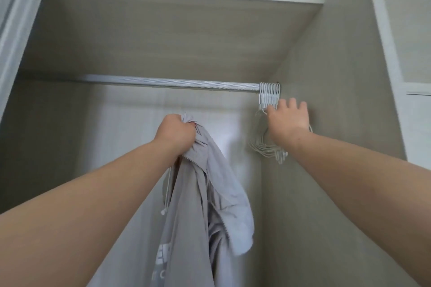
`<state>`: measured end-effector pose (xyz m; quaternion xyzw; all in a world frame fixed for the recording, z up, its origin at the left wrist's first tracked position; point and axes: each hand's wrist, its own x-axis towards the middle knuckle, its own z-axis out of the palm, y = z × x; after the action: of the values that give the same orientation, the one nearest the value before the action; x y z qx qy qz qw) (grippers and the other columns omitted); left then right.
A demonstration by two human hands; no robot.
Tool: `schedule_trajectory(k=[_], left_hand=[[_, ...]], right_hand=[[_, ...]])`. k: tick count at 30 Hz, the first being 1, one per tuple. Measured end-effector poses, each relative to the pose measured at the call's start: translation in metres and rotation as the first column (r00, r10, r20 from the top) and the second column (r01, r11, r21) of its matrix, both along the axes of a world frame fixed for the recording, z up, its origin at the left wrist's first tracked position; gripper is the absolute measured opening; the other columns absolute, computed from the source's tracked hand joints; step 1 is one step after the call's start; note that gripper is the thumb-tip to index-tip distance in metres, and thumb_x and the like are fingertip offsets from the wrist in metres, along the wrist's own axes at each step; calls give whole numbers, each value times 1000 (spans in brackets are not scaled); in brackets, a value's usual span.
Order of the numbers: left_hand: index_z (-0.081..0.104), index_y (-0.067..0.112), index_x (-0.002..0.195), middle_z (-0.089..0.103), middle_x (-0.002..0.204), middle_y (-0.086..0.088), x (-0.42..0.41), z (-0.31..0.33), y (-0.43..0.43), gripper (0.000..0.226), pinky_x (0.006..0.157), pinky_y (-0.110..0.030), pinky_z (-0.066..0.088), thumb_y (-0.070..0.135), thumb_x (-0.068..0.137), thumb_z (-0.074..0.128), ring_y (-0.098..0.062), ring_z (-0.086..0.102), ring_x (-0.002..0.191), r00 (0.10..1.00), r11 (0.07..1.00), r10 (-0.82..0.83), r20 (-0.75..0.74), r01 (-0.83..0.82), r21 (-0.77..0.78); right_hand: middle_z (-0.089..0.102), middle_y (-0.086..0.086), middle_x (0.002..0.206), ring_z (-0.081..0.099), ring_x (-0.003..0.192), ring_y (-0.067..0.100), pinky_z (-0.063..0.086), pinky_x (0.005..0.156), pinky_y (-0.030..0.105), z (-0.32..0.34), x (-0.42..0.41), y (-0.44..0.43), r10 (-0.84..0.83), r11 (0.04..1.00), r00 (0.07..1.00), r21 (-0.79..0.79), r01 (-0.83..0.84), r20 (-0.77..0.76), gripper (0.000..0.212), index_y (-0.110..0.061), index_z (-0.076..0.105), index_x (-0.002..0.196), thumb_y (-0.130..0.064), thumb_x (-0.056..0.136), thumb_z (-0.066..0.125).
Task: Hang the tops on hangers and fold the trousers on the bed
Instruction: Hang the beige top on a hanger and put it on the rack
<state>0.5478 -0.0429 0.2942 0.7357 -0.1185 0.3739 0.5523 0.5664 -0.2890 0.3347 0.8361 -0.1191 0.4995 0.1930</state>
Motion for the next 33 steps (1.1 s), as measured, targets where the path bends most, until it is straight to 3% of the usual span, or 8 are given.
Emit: schedule_trajectory(k=[9, 13, 17, 20, 25, 28, 31, 33], left_hand=[[57, 12, 84, 54, 82, -11, 10, -3, 6, 19, 68, -32, 38, 19, 101, 52, -23, 50, 75, 999, 1000, 10, 35, -11, 17], [58, 11, 84, 55, 83, -10, 9, -4, 5, 20, 69, -32, 38, 20, 102, 52, -24, 52, 77, 999, 1000, 13, 33, -13, 5], [62, 7, 88, 59, 84, -10, 8, -7, 7, 22, 69, -32, 41, 21, 102, 53, -24, 56, 77, 999, 1000, 9, 37, -9, -13], [65, -2, 98, 62, 86, -10, 6, -5, 7, 27, 70, -32, 44, 22, 102, 53, -24, 59, 78, 998, 998, -24, 51, 26, -53], [65, 12, 83, 66, 84, -7, -4, -5, -4, 24, 71, -32, 48, 23, 102, 56, -23, 64, 79, 988, 986, -127, 84, 135, -95], [65, 10, 83, 66, 82, -5, -11, -13, -15, 24, 69, -29, 48, 23, 101, 57, -21, 63, 77, 981, 978, -173, 90, 182, -106], [66, -3, 96, 67, 89, -10, -20, -26, -26, 27, 69, -30, 48, 23, 100, 58, -21, 63, 78, 976, 970, -206, 69, 213, -117], [65, -1, 93, 64, 87, -10, -30, -38, -34, 25, 68, -31, 45, 23, 99, 58, -19, 60, 76, 974, 969, -220, 52, 225, -105]], right_hand=[[54, 12, 128, 55, 119, 36, 38, 75, 37, 23, 26, -16, 98, 993, 994, 66, -100, 38, 36, -13, 61, 125, -3, 93, 49], [57, 15, 126, 58, 117, 39, 48, 84, 42, 29, 26, -14, 220, 953, 973, 197, -229, 64, 34, -8, 62, 122, -2, 91, 50], [52, 15, 128, 49, 122, 38, 44, 95, 45, 34, 23, -8, 257, 933, 959, 228, -278, 120, 32, -9, 59, 123, -8, 91, 52], [53, 16, 128, 52, 120, 39, 44, 93, 43, 37, 10, -2, 307, 899, 931, 261, -351, 195, 31, -9, 57, 123, -11, 92, 52], [63, 22, 115, 60, 104, 40, 44, 81, 37, 17, -26, 3, 544, 588, 752, 470, -659, 374, 20, -6, 59, 109, -12, 93, 48], [65, 9, 84, 58, 79, 29, 42, 72, 30, -14, -57, 2, 624, 353, 592, 492, -796, 510, 14, -12, 62, 93, -19, 100, 52], [45, -9, 45, 39, 43, 15, 30, 49, 25, -57, -99, -1, 643, 49, 435, 534, -844, 630, 21, -15, 67, 87, -19, 101, 51], [34, -10, 41, 27, 38, 13, 22, 44, 20, -87, -130, -7, 630, -105, 360, 536, -838, 688, 25, -16, 68, 87, -17, 102, 48]])
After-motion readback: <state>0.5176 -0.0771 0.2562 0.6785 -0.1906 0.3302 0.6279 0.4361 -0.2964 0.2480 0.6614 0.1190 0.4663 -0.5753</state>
